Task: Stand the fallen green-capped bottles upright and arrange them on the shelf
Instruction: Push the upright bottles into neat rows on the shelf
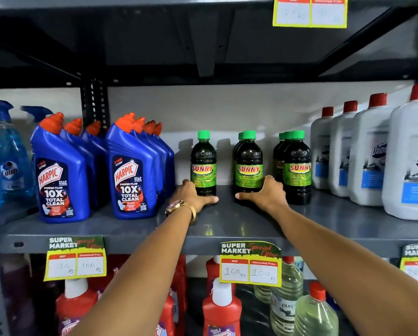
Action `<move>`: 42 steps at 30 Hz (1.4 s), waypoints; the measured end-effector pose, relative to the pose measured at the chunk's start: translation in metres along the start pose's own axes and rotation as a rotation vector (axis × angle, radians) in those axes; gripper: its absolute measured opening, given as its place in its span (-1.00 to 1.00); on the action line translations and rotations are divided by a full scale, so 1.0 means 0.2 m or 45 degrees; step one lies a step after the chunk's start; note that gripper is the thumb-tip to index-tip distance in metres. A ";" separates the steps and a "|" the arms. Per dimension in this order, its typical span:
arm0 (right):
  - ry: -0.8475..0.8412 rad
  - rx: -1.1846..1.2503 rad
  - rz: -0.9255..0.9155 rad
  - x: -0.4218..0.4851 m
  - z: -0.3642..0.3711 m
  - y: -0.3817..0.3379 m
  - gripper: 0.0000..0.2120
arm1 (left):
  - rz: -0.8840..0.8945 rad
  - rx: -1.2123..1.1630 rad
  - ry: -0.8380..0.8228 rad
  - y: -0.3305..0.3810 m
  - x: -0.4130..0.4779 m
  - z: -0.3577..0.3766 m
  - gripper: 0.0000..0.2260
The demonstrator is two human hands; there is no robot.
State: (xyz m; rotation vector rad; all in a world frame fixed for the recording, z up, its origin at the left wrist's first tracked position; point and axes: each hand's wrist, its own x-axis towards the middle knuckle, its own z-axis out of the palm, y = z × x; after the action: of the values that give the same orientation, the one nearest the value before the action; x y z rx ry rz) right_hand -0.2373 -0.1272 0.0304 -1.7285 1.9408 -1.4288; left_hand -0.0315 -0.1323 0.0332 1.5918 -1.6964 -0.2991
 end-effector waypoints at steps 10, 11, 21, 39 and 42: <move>-0.033 0.038 0.026 0.00 0.00 -0.01 -0.23 | -0.015 -0.011 -0.004 0.00 0.00 0.00 -0.28; -0.038 0.045 0.034 -0.01 0.00 -0.01 -0.22 | -0.010 -0.008 -0.014 -0.01 0.00 -0.01 -0.29; -0.079 0.022 0.027 -0.06 -0.03 -0.03 -0.20 | -0.004 0.027 -0.073 0.03 -0.05 -0.04 -0.34; 0.249 -0.115 0.211 0.11 -0.41 0.30 0.14 | 0.866 0.354 -0.672 0.50 -0.38 0.23 -0.51; 0.144 -0.016 0.181 0.12 -0.42 0.32 -0.04 | 0.745 0.378 -0.770 0.51 -0.37 0.29 -0.46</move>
State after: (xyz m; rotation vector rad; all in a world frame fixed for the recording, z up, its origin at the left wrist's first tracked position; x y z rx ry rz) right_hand -0.3435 -0.1119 0.0380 -1.5112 2.0875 -1.4953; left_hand -0.1519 -0.0635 0.0334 1.1745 -2.6895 -0.2473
